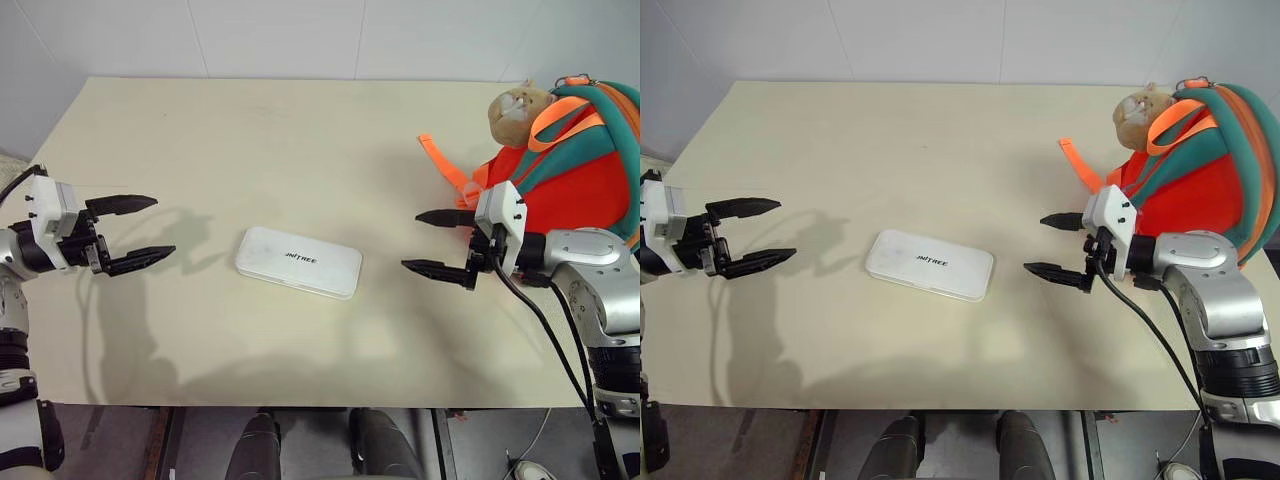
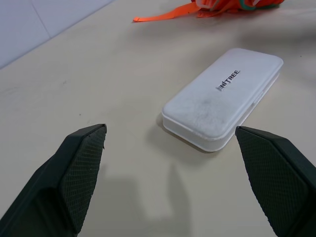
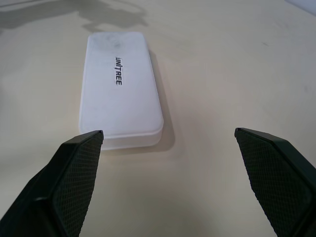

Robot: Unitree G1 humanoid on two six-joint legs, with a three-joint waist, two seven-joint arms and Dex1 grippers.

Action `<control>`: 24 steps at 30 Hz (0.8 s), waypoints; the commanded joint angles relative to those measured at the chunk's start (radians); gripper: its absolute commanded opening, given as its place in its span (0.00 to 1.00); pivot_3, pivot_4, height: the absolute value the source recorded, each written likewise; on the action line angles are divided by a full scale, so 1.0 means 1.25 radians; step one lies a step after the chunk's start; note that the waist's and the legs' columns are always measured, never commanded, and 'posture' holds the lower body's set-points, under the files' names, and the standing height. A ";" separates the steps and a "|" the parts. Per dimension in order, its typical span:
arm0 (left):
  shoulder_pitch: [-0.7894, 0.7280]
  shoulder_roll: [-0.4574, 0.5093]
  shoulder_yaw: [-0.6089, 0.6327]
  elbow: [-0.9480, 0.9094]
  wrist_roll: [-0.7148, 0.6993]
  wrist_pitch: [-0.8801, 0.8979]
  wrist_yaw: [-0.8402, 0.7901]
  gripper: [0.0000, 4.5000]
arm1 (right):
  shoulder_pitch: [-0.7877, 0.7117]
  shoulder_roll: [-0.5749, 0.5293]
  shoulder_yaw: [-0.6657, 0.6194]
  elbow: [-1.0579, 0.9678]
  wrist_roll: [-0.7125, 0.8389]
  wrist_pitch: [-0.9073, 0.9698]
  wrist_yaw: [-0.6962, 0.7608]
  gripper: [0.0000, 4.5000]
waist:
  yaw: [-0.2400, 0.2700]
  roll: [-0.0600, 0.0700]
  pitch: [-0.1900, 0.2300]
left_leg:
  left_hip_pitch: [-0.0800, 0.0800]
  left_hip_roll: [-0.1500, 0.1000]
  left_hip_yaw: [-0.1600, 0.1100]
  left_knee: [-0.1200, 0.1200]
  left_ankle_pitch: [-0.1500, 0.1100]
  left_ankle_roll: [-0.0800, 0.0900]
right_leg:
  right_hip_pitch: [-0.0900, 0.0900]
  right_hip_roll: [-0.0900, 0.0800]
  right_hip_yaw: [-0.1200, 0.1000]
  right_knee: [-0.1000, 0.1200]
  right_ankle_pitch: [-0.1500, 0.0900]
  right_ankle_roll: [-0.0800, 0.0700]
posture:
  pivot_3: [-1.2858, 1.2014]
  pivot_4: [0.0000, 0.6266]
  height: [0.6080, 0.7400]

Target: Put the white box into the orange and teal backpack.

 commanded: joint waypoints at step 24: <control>-0.060 -0.035 -0.018 0.071 0.040 -0.039 0.080 0.65 | 0.024 0.076 0.011 -0.171 0.024 0.116 -0.165 0.70 | 0.003 0.000 0.000 | 0.000 0.000 0.000 0.001 0.000 0.000 | 0.000 0.000 0.000 0.001 0.000 0.000 | 0.52 0.24 1.00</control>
